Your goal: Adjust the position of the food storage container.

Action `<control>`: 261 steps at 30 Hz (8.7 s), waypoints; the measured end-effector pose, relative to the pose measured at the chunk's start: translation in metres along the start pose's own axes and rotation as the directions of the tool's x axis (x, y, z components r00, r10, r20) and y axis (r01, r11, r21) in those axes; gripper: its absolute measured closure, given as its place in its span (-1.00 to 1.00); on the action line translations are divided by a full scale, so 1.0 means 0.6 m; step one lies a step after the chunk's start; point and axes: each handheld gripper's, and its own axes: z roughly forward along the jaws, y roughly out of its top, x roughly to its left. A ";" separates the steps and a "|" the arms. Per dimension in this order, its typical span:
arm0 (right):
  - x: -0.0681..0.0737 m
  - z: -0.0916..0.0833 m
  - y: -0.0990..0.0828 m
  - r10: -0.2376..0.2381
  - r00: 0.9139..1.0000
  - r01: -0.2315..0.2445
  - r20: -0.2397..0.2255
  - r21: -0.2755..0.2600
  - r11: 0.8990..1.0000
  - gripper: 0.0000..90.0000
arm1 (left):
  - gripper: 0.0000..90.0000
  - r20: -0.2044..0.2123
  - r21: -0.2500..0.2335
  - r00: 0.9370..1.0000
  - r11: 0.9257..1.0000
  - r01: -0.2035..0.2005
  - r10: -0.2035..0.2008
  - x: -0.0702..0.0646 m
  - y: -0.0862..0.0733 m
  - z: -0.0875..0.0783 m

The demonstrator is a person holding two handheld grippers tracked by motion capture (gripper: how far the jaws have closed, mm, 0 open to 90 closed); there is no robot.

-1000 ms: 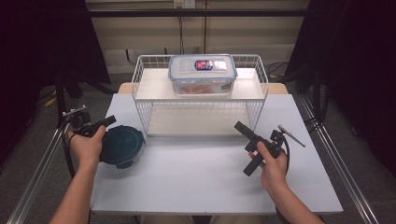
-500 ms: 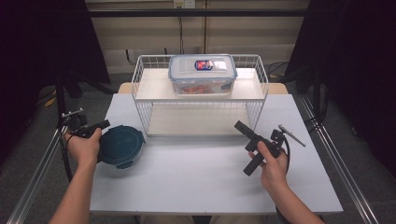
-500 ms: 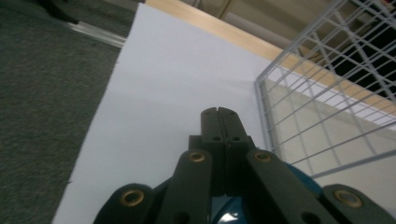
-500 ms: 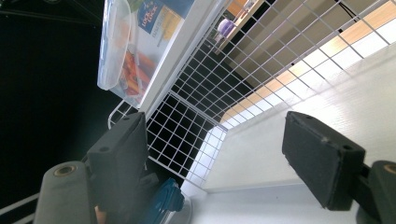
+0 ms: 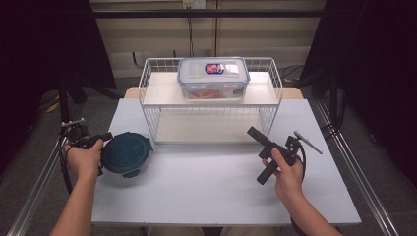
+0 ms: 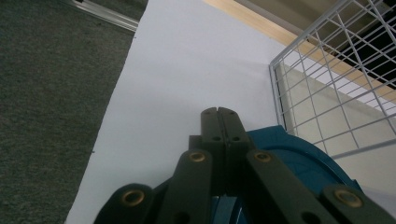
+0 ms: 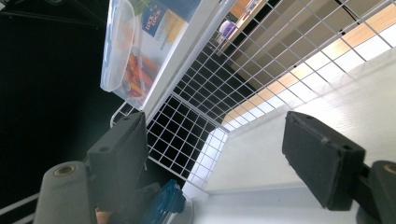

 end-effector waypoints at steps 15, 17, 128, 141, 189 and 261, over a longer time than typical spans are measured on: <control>-0.002 0.006 -0.003 0.000 1.000 0.000 -0.001 0.017 1.000 -0.50 | 1.00 -0.016 0.016 1.000 1.000 -0.001 0.001 0.008 0.001 0.004; -0.003 0.006 -0.003 -0.004 1.000 0.004 0.002 0.021 1.000 -0.51 | 1.00 -0.017 0.026 1.000 1.000 -0.002 0.002 0.010 0.001 0.006; 0.000 -0.004 -0.015 -0.029 0.999 0.028 0.014 0.076 0.997 -0.54 | 1.00 0.368 0.224 0.916 0.971 0.083 -0.163 -0.163 -0.184 0.030; -0.002 -0.006 -0.046 -0.037 0.999 0.032 0.039 0.125 0.992 -0.55 | 1.00 0.394 0.228 0.908 0.972 0.057 -0.146 -0.190 -0.200 0.035; -0.014 0.026 -0.123 0.039 0.999 -0.048 0.033 0.329 0.943 -0.41 | -0.09 0.510 0.241 0.836 0.967 0.087 -0.203 -0.165 -0.221 -0.007; -0.022 0.041 -0.152 0.183 0.975 -0.215 0.123 0.350 0.912 0.10 | 0.25 0.514 0.268 0.770 0.923 0.275 -0.379 -0.175 -0.262 0.006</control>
